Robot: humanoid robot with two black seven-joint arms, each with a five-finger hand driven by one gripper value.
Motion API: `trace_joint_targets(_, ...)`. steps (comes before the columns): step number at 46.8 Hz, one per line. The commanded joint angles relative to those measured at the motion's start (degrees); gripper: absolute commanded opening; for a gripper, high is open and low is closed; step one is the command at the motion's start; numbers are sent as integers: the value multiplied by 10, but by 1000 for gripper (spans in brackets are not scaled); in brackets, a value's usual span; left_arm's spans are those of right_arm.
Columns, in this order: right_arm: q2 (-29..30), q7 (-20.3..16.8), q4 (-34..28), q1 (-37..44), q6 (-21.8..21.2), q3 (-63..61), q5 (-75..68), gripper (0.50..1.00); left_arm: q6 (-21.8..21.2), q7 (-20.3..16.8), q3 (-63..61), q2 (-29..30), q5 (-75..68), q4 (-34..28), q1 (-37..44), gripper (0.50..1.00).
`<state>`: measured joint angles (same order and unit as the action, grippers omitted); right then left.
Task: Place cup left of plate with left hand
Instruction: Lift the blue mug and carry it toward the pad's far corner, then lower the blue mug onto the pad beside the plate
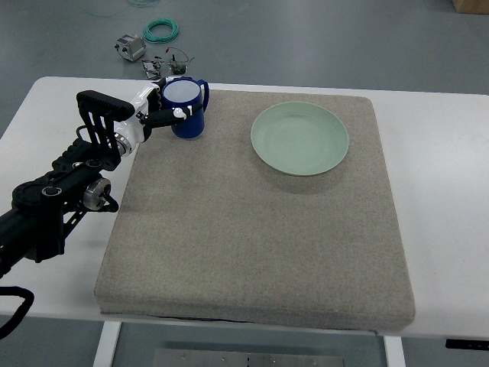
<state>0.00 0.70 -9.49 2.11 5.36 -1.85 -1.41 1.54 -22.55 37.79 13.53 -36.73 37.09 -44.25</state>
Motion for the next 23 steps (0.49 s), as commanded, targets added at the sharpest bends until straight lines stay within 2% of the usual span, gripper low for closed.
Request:
trace_joint_targets(1,0,0,0,0,0,0,0,934,0,0,0,-3,0,-8,2,694)
trace_joint_targets(7,0,0,0,0,0,0,0,934,0,-7,-2,-3,-1,-11,5,698)
trace_joint_targets(11,0,0,0,0,0,0,0,934,0,-11,-5,-3,-2,-11,7,724)
trace_joint_targets(16,0,0,0,0,0,0,0,934,-5,-12,-7,-3,-1,-11,7,733)
trace_joint_targets(19,0,0,0,0,0,0,0,934,-13,-12,-8,-3,-1,-11,7,771)
trace_joint_targets(22,0,0,0,0,0,0,0,934,-22,-12,-8,-3,-1,-11,9,780)
trace_joint_targets(23,0,0,0,0,0,0,0,934,-24,-12,-8,-3,-1,-10,11,797)
